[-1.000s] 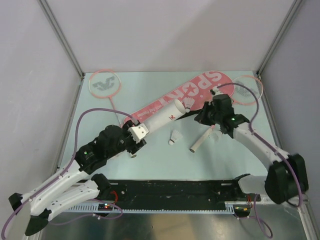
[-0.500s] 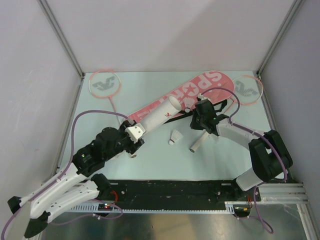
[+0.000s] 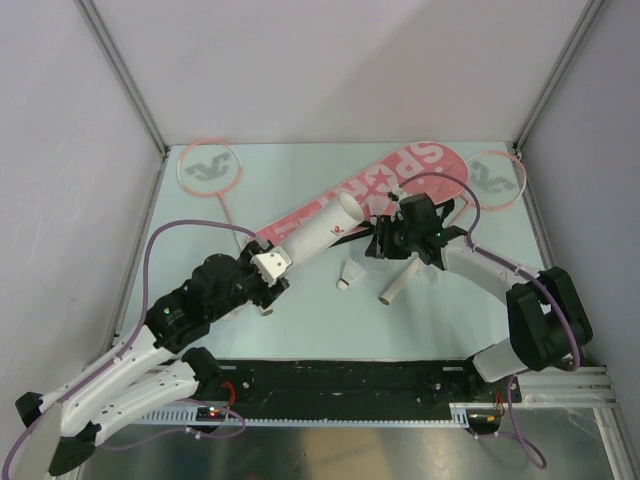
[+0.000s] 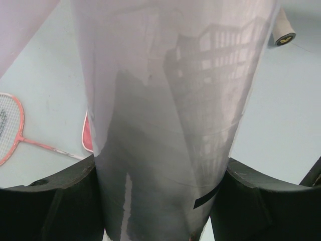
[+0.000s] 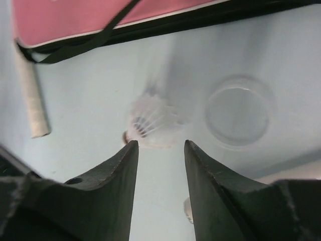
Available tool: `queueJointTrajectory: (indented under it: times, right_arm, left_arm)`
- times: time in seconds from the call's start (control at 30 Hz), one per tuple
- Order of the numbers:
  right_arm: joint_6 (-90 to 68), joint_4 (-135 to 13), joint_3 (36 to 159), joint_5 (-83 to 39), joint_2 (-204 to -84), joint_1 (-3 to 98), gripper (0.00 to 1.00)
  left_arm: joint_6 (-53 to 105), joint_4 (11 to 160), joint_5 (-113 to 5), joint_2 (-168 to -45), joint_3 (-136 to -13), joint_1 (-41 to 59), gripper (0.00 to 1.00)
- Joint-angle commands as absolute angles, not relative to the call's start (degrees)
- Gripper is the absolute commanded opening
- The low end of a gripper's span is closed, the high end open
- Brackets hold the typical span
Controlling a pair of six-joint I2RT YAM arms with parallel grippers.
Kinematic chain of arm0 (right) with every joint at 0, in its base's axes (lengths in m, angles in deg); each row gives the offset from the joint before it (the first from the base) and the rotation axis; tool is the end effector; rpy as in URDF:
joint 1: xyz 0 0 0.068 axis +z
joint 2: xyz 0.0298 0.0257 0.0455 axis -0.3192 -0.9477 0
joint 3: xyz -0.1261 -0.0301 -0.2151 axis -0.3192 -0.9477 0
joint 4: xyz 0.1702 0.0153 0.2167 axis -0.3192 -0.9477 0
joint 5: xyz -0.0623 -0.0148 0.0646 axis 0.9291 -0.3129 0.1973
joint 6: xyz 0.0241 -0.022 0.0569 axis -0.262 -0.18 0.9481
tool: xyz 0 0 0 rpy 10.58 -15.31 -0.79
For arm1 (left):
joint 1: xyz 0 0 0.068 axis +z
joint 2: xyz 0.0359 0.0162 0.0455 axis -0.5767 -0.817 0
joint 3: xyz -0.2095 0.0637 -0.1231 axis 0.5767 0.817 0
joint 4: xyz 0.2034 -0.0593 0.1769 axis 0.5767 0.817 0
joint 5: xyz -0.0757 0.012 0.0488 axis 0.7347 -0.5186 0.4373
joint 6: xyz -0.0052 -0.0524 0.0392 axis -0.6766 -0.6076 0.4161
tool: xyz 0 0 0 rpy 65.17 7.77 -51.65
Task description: Pack up the badminton gear
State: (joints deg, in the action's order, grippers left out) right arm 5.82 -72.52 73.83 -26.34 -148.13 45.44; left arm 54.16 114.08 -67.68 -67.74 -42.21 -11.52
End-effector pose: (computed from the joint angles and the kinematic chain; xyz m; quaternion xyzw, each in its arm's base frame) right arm 0.2971 0.1618 0.1735 -0.0643 0.9191 0.2454 0.3014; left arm 0.1401 -0.1417 0.2822 0.4194 0.7239 -0.1038 0.5378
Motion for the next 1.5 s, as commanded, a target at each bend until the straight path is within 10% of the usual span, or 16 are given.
queueJointTrajectory:
  times: [0.0,0.53,0.73,1.47]
  right_arm:
    - [3.9,-67.0,76.1,-40.5,-148.7,45.5,0.48]
    - [0.3,-66.7,79.9,-51.1,-160.9,45.8,0.53]
    - [1.6,-67.4,79.9,-53.6,-159.9,45.3,0.07]
    - [8.1,-70.3,82.1,-39.9,-113.1,41.1,0.0]
  left_arm:
    - [53.7,109.5,-64.6,-67.2,-42.0,-11.6,0.51]
    - [54.6,108.6,-63.6,-67.8,-41.0,-11.6,0.52]
    - [55.1,108.2,-64.4,-68.0,-40.2,-11.6,0.51]
    - [59.3,105.5,-67.2,-66.0,-35.5,-11.7,0.51]
